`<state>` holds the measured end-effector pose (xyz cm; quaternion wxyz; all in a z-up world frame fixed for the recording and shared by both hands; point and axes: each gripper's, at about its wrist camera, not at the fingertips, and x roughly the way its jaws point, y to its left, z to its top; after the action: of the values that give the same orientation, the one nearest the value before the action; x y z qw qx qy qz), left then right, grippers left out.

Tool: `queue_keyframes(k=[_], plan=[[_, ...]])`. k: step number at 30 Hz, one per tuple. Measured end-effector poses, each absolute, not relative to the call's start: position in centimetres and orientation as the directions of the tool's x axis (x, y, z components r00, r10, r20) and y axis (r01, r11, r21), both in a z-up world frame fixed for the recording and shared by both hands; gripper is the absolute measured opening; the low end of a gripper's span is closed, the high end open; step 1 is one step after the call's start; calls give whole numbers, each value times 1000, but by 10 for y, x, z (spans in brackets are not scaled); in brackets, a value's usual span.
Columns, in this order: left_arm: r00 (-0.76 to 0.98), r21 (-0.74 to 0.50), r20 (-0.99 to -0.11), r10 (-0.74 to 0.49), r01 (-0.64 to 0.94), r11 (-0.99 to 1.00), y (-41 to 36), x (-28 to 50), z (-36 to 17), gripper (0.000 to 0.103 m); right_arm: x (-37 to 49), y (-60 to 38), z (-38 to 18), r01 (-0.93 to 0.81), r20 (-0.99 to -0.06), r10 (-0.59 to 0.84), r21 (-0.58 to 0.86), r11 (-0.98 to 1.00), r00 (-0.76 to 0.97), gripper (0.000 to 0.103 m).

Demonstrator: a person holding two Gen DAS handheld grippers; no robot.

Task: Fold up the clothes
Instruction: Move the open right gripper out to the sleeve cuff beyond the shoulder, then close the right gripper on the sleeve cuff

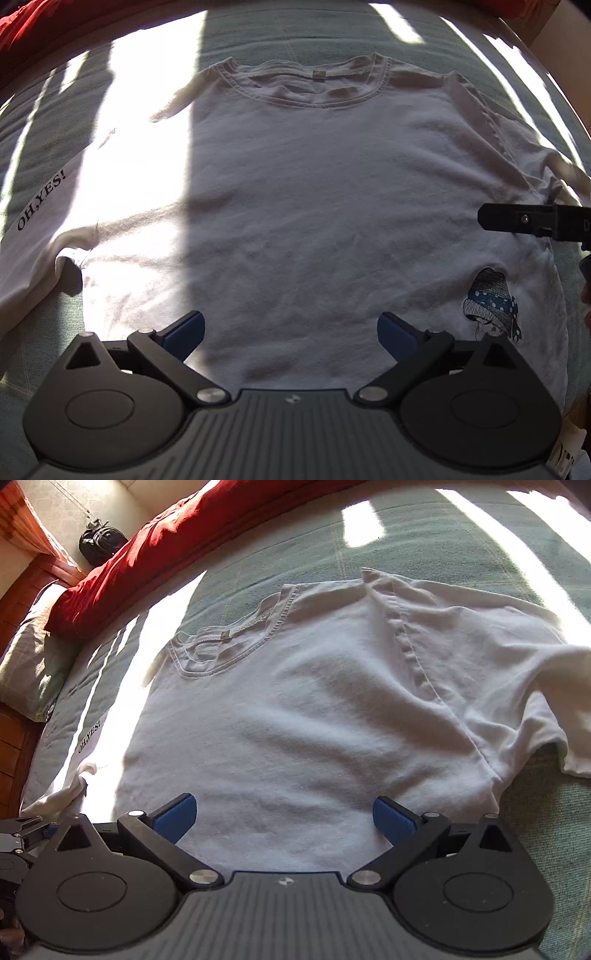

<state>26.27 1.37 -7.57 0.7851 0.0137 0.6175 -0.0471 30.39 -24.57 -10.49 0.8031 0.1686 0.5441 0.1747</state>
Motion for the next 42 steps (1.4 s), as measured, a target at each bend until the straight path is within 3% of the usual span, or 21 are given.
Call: queue_keyframes(k=[4, 6, 12, 21, 28, 29, 30, 32, 42], plan=[[236, -26, -971, -49, 102, 994, -6, 275, -71, 99, 293, -279, -75, -95, -787, 460, 465, 880, 411, 99], [241, -20, -969, -50, 124, 992, -18, 280, -69, 99, 289, -309, -64, -33, -786, 416, 452, 891, 457, 85], [253, -9, -966, -57, 187, 982, -63, 292, -59, 93, 264, -429, -75, 319, -819, 272, 470, 823, 505, 62], [256, -3, -965, -65, 236, 972, -123, 300, -56, 93, 194, -563, -108, 660, -820, 104, 522, 541, 563, 62], [247, 30, -969, -24, 214, 976, -155, 298, -60, 93, 183, -616, -137, 708, -774, 96, 616, 346, 626, 60], [242, 32, -970, -18, 200, 979, -159, 298, -60, 93, 185, -619, -136, 708, -778, 95, 609, 359, 621, 53], [237, 34, -972, -11, 186, 982, -163, 299, -60, 93, 187, -622, -135, 710, -790, 94, 591, 383, 606, 33], [232, 30, -973, -10, 167, 985, -173, 297, -58, 93, 192, -627, -133, 716, -817, 99, 550, 429, 568, 10], [267, 9, -963, -48, 210, 978, -212, 294, -45, 93, 206, -651, -107, 677, -848, 59, 460, 574, 527, 9]])
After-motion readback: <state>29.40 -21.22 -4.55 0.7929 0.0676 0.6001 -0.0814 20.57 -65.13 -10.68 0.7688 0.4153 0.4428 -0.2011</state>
